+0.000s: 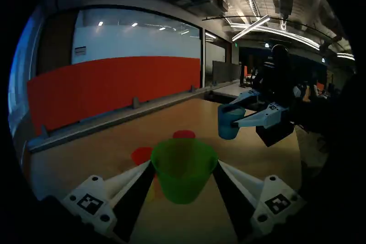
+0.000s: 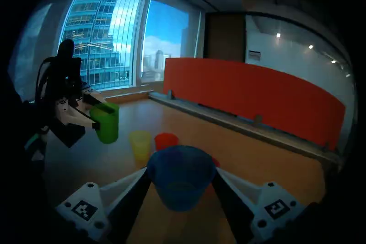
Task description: Pour water
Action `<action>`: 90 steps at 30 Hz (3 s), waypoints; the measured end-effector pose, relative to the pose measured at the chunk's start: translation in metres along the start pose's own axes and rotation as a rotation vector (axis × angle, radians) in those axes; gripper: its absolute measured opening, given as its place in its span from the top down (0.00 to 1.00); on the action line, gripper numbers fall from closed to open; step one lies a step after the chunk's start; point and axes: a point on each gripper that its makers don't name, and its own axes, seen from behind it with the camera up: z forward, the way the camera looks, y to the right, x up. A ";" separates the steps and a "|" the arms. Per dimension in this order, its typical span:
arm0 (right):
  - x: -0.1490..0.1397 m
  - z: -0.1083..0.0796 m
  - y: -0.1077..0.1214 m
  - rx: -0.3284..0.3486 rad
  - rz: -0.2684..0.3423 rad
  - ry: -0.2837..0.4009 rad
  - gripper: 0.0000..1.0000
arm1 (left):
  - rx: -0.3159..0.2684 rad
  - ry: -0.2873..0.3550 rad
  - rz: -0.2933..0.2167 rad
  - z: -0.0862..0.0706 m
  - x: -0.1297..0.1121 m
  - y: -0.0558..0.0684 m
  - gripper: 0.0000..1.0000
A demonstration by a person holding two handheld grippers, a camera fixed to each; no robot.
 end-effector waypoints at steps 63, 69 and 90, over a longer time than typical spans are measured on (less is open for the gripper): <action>0.144 0.001 0.001 -0.011 -0.360 0.185 0.09 | -0.055 0.111 0.030 0.006 0.024 0.036 0.13; 0.163 0.007 -0.004 -0.018 -0.465 0.200 0.09 | -0.062 0.114 0.027 0.009 0.025 0.038 0.13; 0.222 0.024 -0.011 -0.045 -0.751 0.243 0.09 | -0.086 0.130 0.030 0.017 0.036 0.053 0.13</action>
